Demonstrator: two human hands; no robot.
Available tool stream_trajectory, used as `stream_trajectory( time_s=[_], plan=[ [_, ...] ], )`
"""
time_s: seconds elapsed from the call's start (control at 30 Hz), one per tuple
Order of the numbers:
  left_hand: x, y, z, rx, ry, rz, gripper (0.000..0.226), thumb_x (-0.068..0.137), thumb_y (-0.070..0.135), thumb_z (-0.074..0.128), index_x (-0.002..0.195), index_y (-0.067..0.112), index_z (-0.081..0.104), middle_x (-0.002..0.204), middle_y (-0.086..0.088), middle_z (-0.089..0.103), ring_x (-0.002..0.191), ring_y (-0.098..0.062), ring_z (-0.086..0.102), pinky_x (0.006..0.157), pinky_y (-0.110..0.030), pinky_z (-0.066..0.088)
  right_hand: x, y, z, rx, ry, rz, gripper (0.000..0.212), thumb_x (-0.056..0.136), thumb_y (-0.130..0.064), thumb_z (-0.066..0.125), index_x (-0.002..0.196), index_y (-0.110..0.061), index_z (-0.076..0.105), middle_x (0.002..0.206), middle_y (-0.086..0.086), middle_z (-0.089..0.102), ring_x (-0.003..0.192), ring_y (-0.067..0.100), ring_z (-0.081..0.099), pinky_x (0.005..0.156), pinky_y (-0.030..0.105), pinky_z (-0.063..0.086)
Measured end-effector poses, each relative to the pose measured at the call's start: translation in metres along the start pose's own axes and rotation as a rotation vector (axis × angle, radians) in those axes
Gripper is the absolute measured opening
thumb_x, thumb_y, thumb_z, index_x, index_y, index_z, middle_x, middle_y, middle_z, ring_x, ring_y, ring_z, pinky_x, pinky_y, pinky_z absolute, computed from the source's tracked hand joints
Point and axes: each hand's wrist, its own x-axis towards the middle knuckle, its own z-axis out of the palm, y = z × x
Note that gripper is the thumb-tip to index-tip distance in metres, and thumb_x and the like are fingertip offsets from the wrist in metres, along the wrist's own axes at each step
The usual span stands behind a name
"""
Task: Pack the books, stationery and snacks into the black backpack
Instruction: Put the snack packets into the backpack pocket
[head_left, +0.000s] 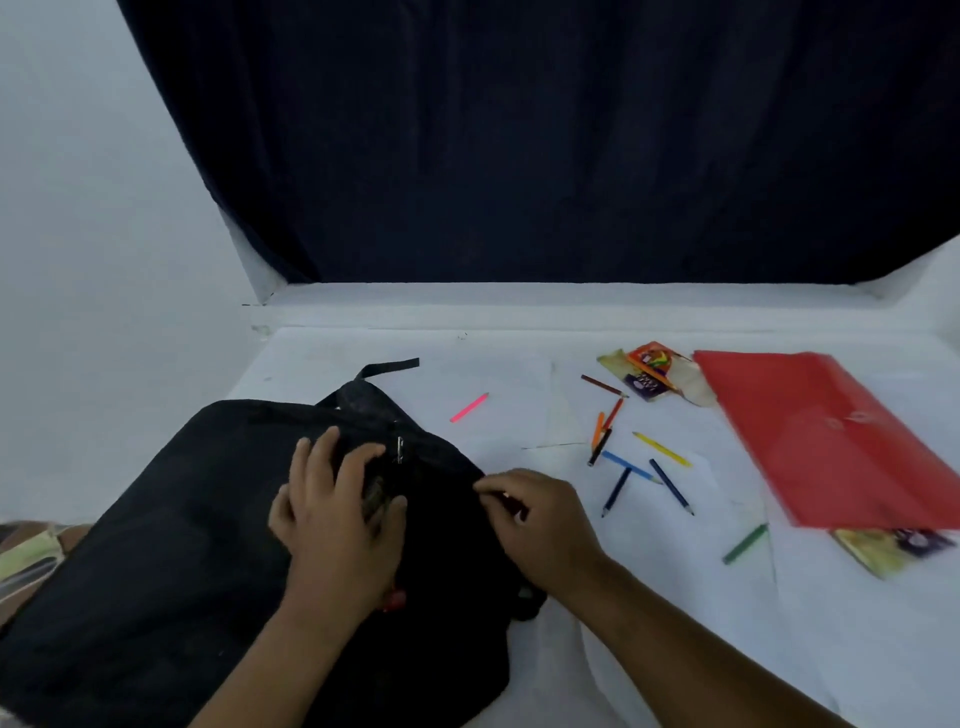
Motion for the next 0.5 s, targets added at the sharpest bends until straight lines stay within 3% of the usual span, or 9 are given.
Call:
stream_trajectory(
  time_s=[0.17, 0.27, 0.37, 0.5],
  plan=[
    [-0.005, 0.042, 0.049, 0.080, -0.128, 0.142, 0.045, 0.076, 0.028, 0.080, 0.115, 0.037, 0.061, 0.153, 0.001, 0.040, 0.153, -0.023, 0.015, 0.117, -0.054, -0.004, 0.019, 0.045, -0.052, -0.024, 0.090, 0.054, 0.017, 0.090, -0.009, 0.066, 0.102, -0.016, 0.076, 0.097, -0.008, 0.073, 0.083, 0.000, 0.064, 0.070, 0.006, 0.046],
    [-0.004, 0.065, 0.077, 0.091, -0.135, 0.162, 0.033, 0.083, 0.038, 0.068, 0.115, 0.038, 0.063, 0.149, 0.005, 0.045, 0.152, -0.021, 0.019, 0.117, -0.049, -0.016, 0.031, 0.073, -0.081, -0.066, 0.095, 0.111, 0.018, 0.093, -0.012, 0.064, 0.106, -0.019, 0.074, 0.102, -0.010, 0.072, 0.085, 0.002, 0.064, 0.072, 0.005, 0.045],
    [-0.005, 0.078, 0.112, 0.079, -0.195, 0.147, 0.043, 0.087, 0.053, 0.042, 0.122, 0.039, 0.061, 0.153, 0.004, 0.043, 0.153, -0.021, 0.018, 0.120, -0.050, -0.004, 0.043, 0.107, -0.110, -0.151, 0.044, 0.187, 0.024, 0.096, -0.013, 0.058, 0.117, -0.020, 0.069, 0.116, -0.008, 0.067, 0.101, 0.003, 0.059, 0.083, 0.004, 0.043],
    [-0.018, 0.071, 0.149, 0.235, -0.298, 0.086, 0.044, 0.090, 0.056, 0.038, 0.120, 0.038, 0.066, 0.147, 0.004, 0.052, 0.148, -0.026, 0.028, 0.118, -0.058, 0.010, 0.061, 0.151, -0.137, -0.362, -0.083, 0.259, 0.040, 0.098, -0.011, 0.053, 0.138, -0.017, 0.053, 0.147, -0.002, 0.046, 0.137, 0.015, 0.039, 0.110, 0.027, 0.037]
  ],
)
